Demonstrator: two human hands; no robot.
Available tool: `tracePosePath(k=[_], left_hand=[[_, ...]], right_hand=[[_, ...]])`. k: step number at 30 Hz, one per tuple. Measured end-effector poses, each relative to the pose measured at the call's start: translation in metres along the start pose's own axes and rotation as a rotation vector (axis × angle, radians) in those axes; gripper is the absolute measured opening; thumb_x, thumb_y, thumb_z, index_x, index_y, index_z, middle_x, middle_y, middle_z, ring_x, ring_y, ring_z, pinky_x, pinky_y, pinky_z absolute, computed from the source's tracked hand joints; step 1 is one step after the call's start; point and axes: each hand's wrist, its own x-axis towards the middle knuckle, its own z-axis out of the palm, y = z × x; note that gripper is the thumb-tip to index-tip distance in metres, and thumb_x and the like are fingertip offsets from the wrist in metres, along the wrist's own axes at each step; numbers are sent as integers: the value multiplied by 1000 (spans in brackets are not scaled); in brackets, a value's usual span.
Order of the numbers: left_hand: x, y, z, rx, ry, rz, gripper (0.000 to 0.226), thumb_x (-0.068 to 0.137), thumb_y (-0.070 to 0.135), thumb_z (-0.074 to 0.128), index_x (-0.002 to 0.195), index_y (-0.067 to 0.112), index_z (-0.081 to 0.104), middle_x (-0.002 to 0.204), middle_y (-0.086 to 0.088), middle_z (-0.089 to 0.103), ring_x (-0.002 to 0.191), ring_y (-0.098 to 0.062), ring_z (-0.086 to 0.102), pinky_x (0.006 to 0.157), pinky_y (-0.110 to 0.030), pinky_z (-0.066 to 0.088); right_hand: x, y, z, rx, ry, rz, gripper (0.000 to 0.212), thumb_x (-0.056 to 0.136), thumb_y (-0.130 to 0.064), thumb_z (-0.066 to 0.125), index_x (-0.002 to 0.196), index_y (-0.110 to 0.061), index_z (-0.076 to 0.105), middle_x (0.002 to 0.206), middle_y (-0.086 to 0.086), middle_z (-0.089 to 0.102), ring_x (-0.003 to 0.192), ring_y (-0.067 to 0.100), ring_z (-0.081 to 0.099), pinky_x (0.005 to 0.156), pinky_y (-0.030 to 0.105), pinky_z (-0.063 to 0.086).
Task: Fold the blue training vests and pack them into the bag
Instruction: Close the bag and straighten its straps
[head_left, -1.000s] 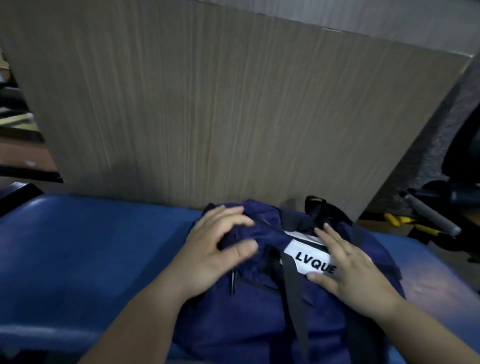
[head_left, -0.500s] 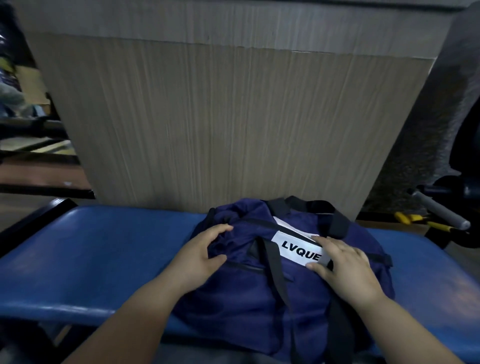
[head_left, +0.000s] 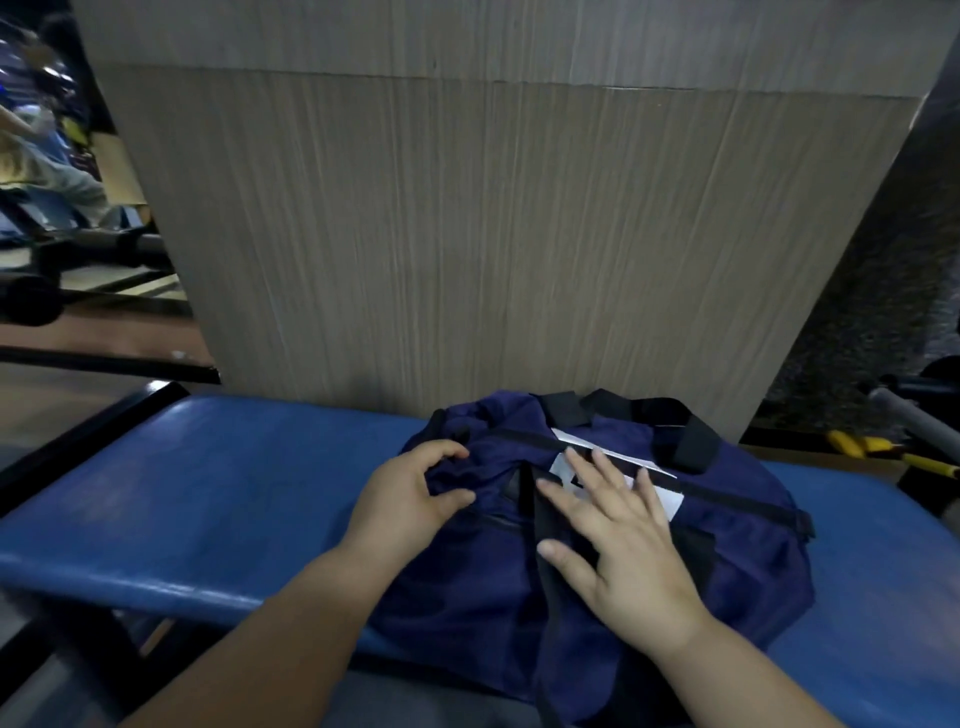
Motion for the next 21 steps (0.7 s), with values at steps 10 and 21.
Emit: tracePosePath(k=[10, 21], left_hand=[[0, -5, -1, -210, 25, -66, 17, 89, 27, 69, 95, 43, 66, 105, 23, 63, 91, -1, 60, 77, -16, 44], [41, 28, -4, 45, -24, 109, 49, 88, 59, 55, 131, 36, 50, 132, 21, 50, 124, -4, 45, 102, -30, 39]], right_hand=[[-7, -16, 18, -124, -63, -258, 49, 95, -68, 33, 114, -41, 69, 131, -23, 60, 141, 14, 38, 111, 52, 18], [12, 83, -62, -204, 153, 785, 58, 89, -61, 51, 138, -31, 50, 146, -4, 47, 138, 23, 36, 113, 61, 18]])
